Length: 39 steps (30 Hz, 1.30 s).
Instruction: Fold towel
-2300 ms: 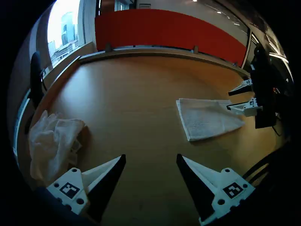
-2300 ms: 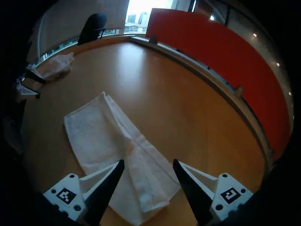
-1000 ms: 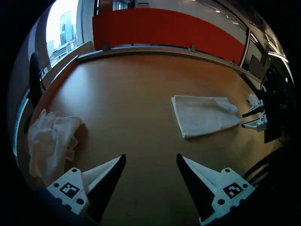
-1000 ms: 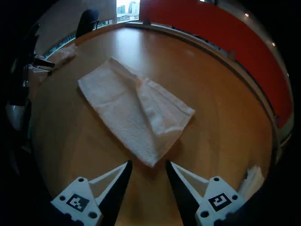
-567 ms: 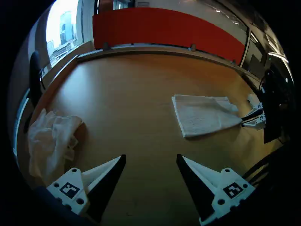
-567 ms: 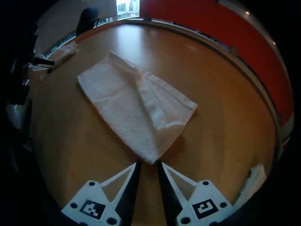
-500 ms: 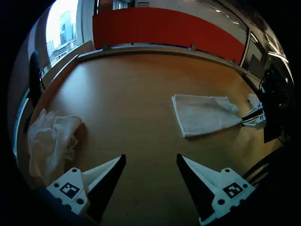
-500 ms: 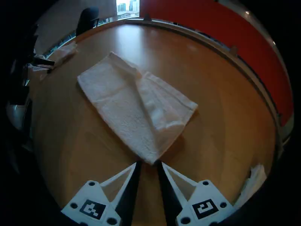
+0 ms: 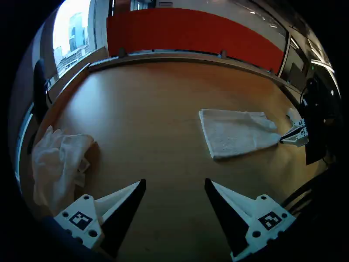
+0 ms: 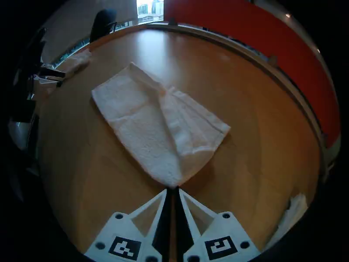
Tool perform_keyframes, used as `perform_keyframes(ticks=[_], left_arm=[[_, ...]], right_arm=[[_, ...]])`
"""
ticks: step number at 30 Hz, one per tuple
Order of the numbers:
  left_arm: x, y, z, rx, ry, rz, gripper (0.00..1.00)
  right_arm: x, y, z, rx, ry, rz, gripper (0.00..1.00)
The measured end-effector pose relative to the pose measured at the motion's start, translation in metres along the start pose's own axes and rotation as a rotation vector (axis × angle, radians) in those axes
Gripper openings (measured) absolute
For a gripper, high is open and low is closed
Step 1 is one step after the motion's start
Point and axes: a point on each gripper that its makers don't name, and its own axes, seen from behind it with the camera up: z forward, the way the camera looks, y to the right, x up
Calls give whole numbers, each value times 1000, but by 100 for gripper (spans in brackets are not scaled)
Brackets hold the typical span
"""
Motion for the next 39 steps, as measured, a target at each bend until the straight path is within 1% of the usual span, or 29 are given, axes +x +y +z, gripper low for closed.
perform_keyframes(ticks=[9, 17, 29, 39], left_arm=[[4, -1, 0, 0, 7, -2, 100], [9, -1, -1, -2, 16, 0, 100], [11, -1, -3, -4, 23, -1, 100], [12, -4, -7, -1, 29, -10, 100]], right_arm=[[31, 9, -13, -21, 48, -33, 4], [59, 13, -23, -37, 85, -85, 4], [73, 14, -27, -38, 96, -124, 4], [108, 9, -32, -31, 141, -188, 4]])
